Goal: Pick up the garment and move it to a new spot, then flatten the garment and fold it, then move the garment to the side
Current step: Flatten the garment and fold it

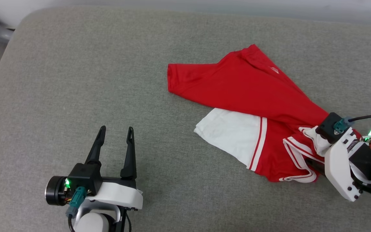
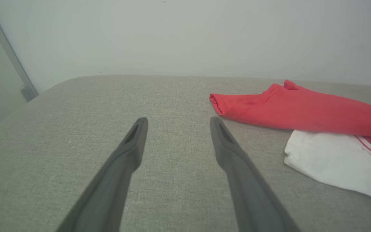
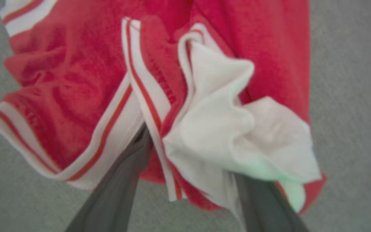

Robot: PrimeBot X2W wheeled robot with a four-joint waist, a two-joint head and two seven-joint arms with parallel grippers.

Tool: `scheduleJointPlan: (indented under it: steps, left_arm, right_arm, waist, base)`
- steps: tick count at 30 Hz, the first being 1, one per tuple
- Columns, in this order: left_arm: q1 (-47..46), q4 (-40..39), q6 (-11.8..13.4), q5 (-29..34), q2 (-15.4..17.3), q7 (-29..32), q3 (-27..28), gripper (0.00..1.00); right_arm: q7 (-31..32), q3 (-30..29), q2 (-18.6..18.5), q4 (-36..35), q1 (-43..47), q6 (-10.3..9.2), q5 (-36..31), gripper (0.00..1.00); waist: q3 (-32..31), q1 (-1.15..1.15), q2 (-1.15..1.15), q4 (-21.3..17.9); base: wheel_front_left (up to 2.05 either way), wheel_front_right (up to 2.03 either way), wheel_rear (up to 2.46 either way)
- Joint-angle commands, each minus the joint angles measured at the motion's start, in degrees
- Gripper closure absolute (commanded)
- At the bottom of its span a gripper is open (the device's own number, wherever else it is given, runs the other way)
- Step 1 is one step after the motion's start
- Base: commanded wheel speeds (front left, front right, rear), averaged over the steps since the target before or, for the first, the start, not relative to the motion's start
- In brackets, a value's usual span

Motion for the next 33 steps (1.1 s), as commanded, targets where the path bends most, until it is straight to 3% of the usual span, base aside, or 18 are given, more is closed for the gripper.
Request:
scheduleJointPlan:
  steps: [1, 2, 3, 4, 14, 19, 25, 33]
  left_arm:
    - [-0.74, 0.12, 0.41, -0.19, -0.07, -0.15, -0.23, 0.00]
    - [-0.76, 0.16, 0.53, -0.32, -0.07, -0.15, -0.27, 0.00]
    - [-0.71, 0.21, 0.59, -0.38, -0.08, -0.15, -0.31, 0.00]
    - [-0.53, 0.29, 0.80, -0.37, -0.08, -0.15, -0.24, 0.00]
    - [-0.21, 0.67, 0.35, 0.45, -0.07, -0.15, 0.16, 0.00]
    - [0.89, 0.69, 0.27, 0.60, -0.08, -0.15, 0.74, 0.00]
    - [2.69, 0.72, 0.83, -0.15, -0.08, -0.15, 1.19, 0.00]
    - [3.93, 0.93, 0.52, -0.12, -0.07, -0.15, 1.07, 0.00]
  right_arm:
    - [-1.72, 1.43, 0.74, 1.40, -0.98, -0.08, -0.33, 0.00]
    - [-3.25, 1.59, 1.12, 2.03, -1.46, -0.08, 0.04, 0.02]
    - [-4.92, 1.79, 1.34, 2.35, -1.92, -0.08, 0.36, 0.72]
    - [-6.55, 2.14, 1.46, 2.30, -2.63, -0.07, 0.33, 1.00]
    - [-21.63, 1.41, 5.17, 3.53, -8.98, -0.08, -0.58, 1.00]
    - [-29.21, -0.29, 6.07, 4.85, -9.16, -0.08, -4.41, 1.00]
    - [-37.44, -7.52, 5.97, 7.33, -0.58, -0.08, -8.35, 1.00]
    - [-43.52, -22.54, 9.98, 12.11, 18.00, -0.08, -8.65, 1.00]
  waist:
    - [0.49, -0.01, 0.00, 0.63]
    - [0.47, -0.01, 0.00, 0.63]
    - [0.34, -0.01, 0.00, 0.54]
    - [0.12, -0.01, 0.00, 0.39]
    - [-2.15, -0.01, 0.00, -1.07]
    - [-3.33, -0.01, 0.00, -1.74]
    - [-4.93, -0.01, 0.00, -2.96]
    - [-6.74, -0.01, 0.00, -4.90]
  base:
    - [0.00, 0.00, 0.00]
    - [0.00, 0.00, 0.00]
    - [0.00, 0.00, 0.00]
    - [0.00, 0.00, 0.00]
    - [0.00, 0.00, 0.00]
    - [0.00, 0.00, 0.00]
    - [0.00, 0.00, 0.00]
    - [0.00, 0.00, 0.00]
